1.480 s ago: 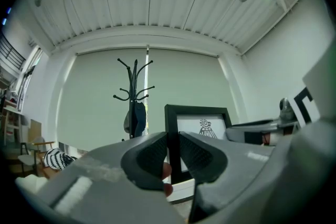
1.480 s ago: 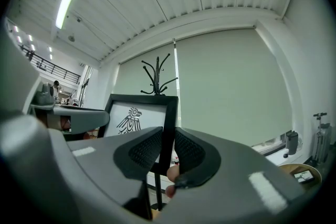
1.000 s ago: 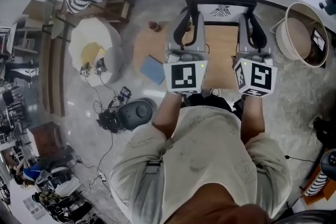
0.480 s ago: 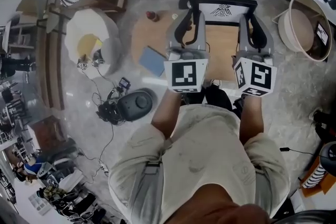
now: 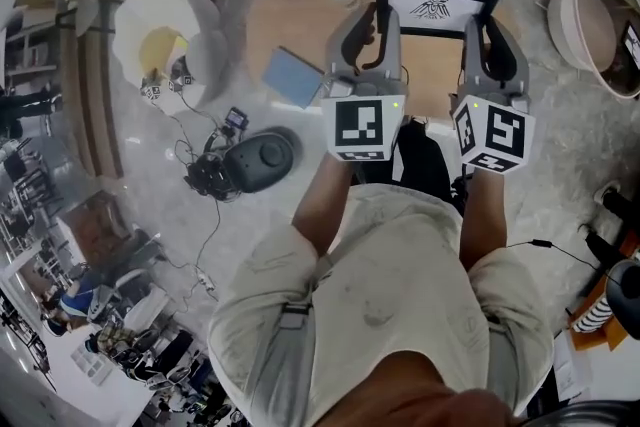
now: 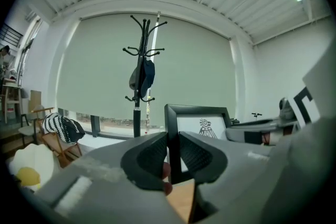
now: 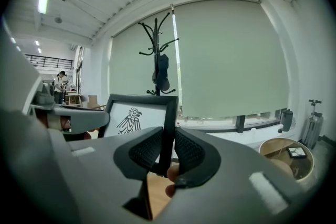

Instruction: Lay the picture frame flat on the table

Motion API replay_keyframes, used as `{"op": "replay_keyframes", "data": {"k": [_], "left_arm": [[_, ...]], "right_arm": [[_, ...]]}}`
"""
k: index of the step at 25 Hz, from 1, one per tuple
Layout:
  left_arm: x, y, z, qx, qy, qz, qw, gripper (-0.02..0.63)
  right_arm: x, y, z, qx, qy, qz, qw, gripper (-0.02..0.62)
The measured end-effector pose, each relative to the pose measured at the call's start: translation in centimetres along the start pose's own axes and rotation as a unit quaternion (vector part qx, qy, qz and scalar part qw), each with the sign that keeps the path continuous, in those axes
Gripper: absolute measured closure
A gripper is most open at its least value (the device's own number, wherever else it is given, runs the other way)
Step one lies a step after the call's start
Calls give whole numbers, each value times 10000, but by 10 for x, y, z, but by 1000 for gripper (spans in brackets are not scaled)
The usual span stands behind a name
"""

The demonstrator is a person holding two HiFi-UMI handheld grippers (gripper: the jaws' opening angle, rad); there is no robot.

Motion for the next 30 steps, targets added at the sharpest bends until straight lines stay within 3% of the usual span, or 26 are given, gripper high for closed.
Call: {"op": "replay_keyframes", "data": {"k": [8, 13, 20, 30], "left_arm": [[4, 58, -1, 724, 28, 272, 9970, 523], [8, 129, -9, 1313, 19, 620, 9894, 523], [19, 211, -10, 2034, 32, 925, 9747, 523], [6, 286, -23, 2831, 104, 1141, 9522, 523]], "right_arm": [[3, 57, -10, 731, -63, -133, 9972, 520], [3, 125, -31, 1266, -76, -251, 9916, 520], [14, 202, -46, 2033, -84, -323, 9785, 520], [-1, 279, -59, 2895, -58, -558, 9555, 518]]}}
Point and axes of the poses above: the fingertips, and each gripper's own axes: z backward along the fingers, x to its left, y out of its underside, the point moved 9 cm from there along z, backward along the fingers, and after that the axes turned 5 degrees about -z, right-handed, at the moved point
